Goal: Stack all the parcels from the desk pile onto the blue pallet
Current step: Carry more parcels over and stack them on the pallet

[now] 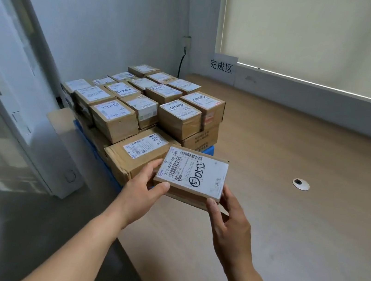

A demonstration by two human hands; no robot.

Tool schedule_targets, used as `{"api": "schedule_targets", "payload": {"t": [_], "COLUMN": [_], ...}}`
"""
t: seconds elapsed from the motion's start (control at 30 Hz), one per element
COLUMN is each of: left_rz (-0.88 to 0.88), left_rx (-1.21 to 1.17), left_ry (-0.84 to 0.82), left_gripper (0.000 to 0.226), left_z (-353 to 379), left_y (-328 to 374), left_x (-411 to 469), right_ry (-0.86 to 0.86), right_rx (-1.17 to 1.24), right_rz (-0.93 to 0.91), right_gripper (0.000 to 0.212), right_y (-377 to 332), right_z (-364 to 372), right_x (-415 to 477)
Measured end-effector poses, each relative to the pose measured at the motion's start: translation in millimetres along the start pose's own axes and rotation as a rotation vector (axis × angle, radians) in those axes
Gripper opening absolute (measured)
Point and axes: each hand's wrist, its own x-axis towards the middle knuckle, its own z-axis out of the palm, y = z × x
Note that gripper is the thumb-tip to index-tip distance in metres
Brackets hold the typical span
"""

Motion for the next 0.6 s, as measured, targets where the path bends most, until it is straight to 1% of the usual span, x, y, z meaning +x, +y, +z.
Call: {"api": "schedule_targets", "payload": {"t": [0.27, 0.37, 0.47, 0.6], "left_rz": [0.038, 0.063, 0.097, 0.185], "left_rx": [0.112, 0.180, 0.336, 0.592], "left_ry": [-0.049, -0.078, -0.122, -0.173], "left_gripper": [0.053, 0.053, 0.054, 0.058], "left_z": [-63.9, -88.8, -114.4, -143.6], "left_y": [-11.1, -19.0, -24.6, -28.8], "left_x": [71.9, 103.2, 137.2, 187.9], "right_ry": [-0.048, -0.032, -0.005, 0.040], "right_rx": [-0.029, -0.080, -0.117, -0.163], "right_rz": [0.002, -0.001, 0.017, 0.060], "right_gripper": [0.050, 0.053, 0.059, 0.055], "right_y": [-17.6, -22.7, -29.3, -40.2], "right_z": [64.7, 91.1, 118.2, 155.4], "right_x": [49.2, 70.4, 86.8, 110.9]}}
